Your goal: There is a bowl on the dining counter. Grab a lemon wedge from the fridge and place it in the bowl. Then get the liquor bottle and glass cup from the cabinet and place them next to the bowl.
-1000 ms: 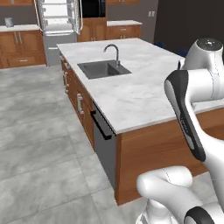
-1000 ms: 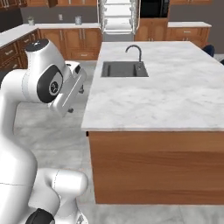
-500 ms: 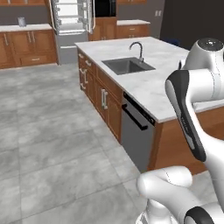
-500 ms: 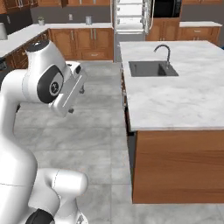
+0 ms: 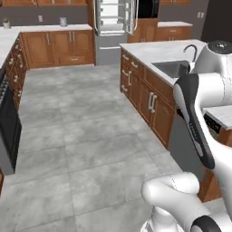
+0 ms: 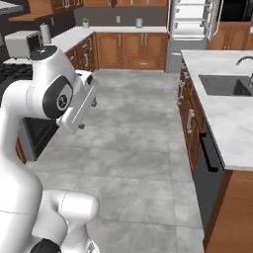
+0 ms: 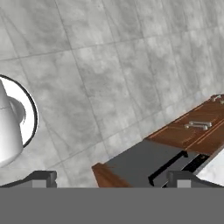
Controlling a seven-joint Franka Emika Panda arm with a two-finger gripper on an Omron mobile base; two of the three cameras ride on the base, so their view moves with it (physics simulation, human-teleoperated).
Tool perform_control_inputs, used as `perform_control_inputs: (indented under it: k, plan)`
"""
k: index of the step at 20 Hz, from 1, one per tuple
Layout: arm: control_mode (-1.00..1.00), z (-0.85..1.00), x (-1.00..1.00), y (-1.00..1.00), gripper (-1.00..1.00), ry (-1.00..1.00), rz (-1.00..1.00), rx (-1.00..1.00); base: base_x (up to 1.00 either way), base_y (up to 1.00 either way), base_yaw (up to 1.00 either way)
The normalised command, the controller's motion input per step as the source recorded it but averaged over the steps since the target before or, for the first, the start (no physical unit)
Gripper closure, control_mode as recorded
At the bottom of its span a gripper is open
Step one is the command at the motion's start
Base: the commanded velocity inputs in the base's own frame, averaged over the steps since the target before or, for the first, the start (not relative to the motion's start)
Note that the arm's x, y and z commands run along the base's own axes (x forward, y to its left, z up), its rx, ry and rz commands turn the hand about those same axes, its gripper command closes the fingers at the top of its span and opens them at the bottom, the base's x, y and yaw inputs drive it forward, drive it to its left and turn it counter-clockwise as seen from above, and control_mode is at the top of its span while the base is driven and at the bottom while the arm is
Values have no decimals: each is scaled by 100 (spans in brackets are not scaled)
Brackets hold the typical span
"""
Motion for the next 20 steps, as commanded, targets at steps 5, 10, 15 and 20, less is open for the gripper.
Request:
perform_control_inputs:
  k: [5, 10, 15, 20]
  plan:
    - [100, 0, 0, 0, -100, 0, 0, 0, 73, 97, 32]
    - [100, 0, 0, 0, -100, 0, 0, 0, 100, 49, 11]
    - [100, 0, 0, 0, -100, 0, 0, 0, 100, 0, 0]
    - [100, 0, 0, 0, -100, 0, 0, 0, 100, 1, 0]
